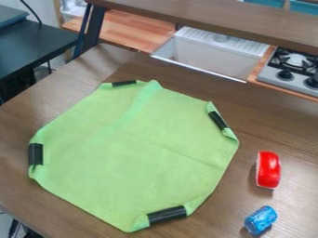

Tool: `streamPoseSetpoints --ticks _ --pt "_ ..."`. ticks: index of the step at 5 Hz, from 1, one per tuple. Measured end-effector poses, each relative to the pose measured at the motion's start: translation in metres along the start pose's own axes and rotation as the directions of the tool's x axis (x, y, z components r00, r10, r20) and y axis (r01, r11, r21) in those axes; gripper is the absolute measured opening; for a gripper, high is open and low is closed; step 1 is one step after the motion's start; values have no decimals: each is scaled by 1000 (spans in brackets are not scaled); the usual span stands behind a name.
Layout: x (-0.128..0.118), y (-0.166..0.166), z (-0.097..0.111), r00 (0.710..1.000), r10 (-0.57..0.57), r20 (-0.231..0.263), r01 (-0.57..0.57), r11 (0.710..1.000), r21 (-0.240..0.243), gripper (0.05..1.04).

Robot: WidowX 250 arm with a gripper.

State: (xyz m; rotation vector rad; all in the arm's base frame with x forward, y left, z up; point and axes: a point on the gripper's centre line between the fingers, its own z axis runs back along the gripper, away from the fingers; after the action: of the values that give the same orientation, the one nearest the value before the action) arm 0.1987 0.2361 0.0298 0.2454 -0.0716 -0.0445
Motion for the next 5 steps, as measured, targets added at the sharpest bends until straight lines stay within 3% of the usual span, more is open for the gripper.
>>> streamPoseSetpoints --ticks 2,3,4,5 --pt "-6 -4 -16 998 10 -69 -13 999 -43 955" --pt "-5 -6 -19 996 33 -79 -41 993 -107 677" --pt "-4 -10 -18 996 47 -77 -57 988 -141 516" --pt "0 -15 -7 990 115 -78 -126 980 -153 516"
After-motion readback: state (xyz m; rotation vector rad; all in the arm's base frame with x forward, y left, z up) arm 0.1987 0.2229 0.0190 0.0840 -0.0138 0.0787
